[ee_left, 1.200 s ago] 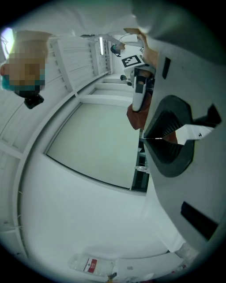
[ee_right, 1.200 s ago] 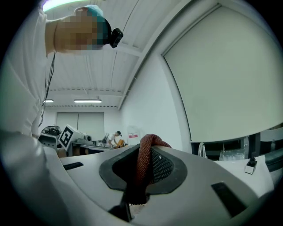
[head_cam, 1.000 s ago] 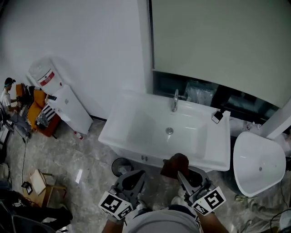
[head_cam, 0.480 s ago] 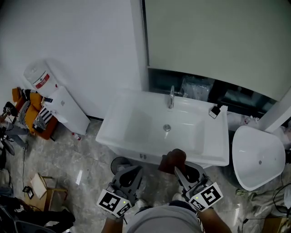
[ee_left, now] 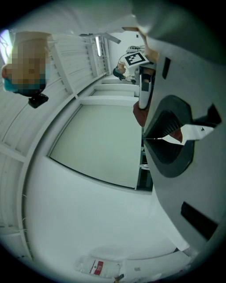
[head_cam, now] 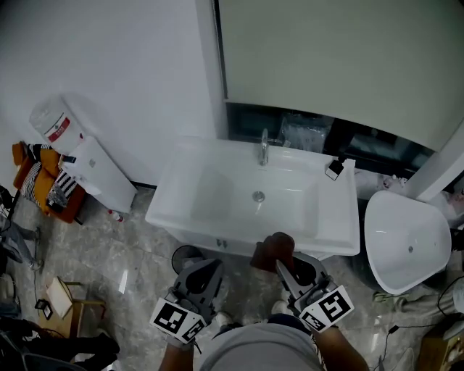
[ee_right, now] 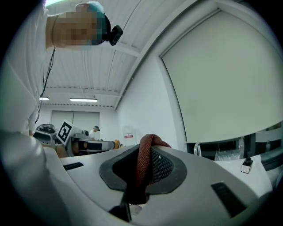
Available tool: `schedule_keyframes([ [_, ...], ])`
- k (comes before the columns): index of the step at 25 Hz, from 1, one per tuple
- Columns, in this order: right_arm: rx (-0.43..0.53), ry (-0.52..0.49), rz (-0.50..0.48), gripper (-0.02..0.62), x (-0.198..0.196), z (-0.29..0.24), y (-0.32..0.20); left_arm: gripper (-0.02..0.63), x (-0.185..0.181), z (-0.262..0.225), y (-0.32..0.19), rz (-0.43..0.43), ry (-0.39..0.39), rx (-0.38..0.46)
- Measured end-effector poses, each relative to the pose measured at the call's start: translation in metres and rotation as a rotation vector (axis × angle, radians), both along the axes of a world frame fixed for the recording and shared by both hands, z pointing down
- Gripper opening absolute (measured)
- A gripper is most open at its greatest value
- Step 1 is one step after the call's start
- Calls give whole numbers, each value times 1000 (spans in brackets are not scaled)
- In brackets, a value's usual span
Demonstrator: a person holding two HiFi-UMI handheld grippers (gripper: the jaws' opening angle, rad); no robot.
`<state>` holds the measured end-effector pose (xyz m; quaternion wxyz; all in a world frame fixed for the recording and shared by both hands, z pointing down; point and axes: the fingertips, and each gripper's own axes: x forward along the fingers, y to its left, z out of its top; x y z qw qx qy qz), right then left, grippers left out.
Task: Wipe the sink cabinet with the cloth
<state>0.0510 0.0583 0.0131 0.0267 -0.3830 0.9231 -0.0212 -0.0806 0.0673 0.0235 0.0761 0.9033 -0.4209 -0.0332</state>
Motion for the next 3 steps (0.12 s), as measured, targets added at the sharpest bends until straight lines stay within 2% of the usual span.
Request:
schedule_keyframes([
  [3, -7, -4, 8, 55, 7, 2, 4, 12, 4, 1, 3, -1, -2, -1],
])
